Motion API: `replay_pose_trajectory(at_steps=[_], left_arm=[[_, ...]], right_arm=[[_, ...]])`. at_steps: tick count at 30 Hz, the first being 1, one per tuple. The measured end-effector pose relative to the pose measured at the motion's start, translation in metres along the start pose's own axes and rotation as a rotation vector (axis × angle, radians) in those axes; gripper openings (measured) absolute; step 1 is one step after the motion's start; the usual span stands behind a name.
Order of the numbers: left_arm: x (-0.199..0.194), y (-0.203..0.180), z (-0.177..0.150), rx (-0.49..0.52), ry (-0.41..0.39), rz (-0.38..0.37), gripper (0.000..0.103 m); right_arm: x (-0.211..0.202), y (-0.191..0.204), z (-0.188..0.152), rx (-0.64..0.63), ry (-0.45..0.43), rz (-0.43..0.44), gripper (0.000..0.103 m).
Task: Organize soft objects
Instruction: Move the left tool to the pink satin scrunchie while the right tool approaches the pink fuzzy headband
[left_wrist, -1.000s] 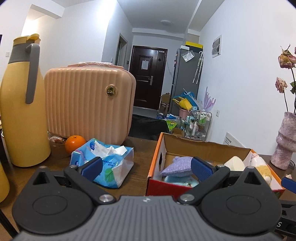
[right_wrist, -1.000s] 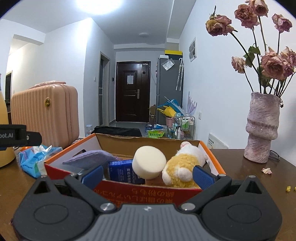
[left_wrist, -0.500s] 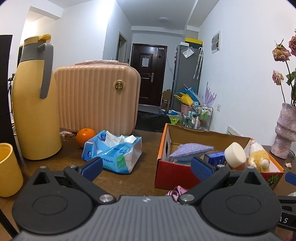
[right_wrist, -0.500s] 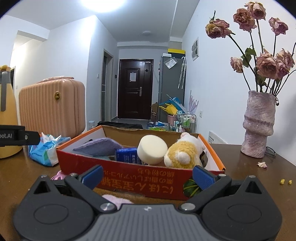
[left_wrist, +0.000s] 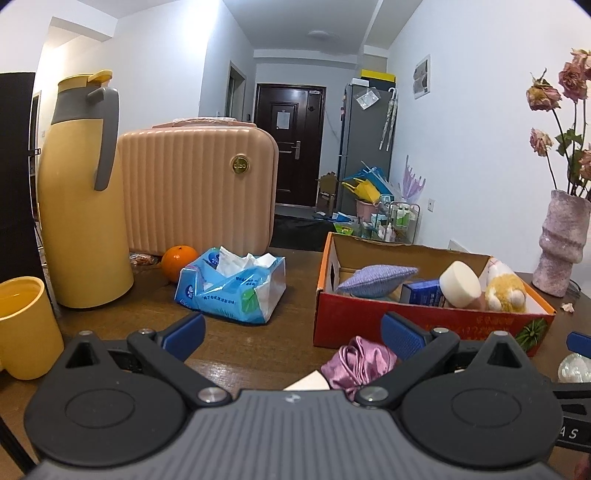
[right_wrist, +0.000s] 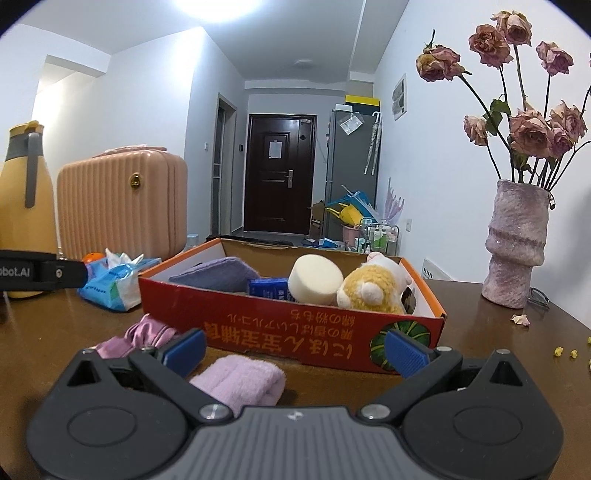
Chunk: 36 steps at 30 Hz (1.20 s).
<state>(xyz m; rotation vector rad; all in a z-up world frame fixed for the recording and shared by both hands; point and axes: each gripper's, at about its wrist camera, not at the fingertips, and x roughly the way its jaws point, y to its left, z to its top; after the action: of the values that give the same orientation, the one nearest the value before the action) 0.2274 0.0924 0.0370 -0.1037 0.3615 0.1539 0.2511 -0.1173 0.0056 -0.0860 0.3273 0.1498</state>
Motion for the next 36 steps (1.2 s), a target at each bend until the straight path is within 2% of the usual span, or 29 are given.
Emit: replay_pose_trajectory(at_steps=[17,27,36], left_arm=[[-0.022,0.009,-0.016,0.026,0.024,-0.025,0.103],[-0.019,0.010,-0.016,0.022,0.039,-0.027,0.103],[-0.016,0.013,-0.017,0.026,0.054,-0.021,0.103]], right_arm=[[-0.021,0.008,-0.012,-0.029,0.024,0.037,0.103],[-0.019,0.010,-0.013,-0.024,0.047,0.054,0.103],[-0.008,0.022,-0.016,-0.036,0.104,0.087,0.103]])
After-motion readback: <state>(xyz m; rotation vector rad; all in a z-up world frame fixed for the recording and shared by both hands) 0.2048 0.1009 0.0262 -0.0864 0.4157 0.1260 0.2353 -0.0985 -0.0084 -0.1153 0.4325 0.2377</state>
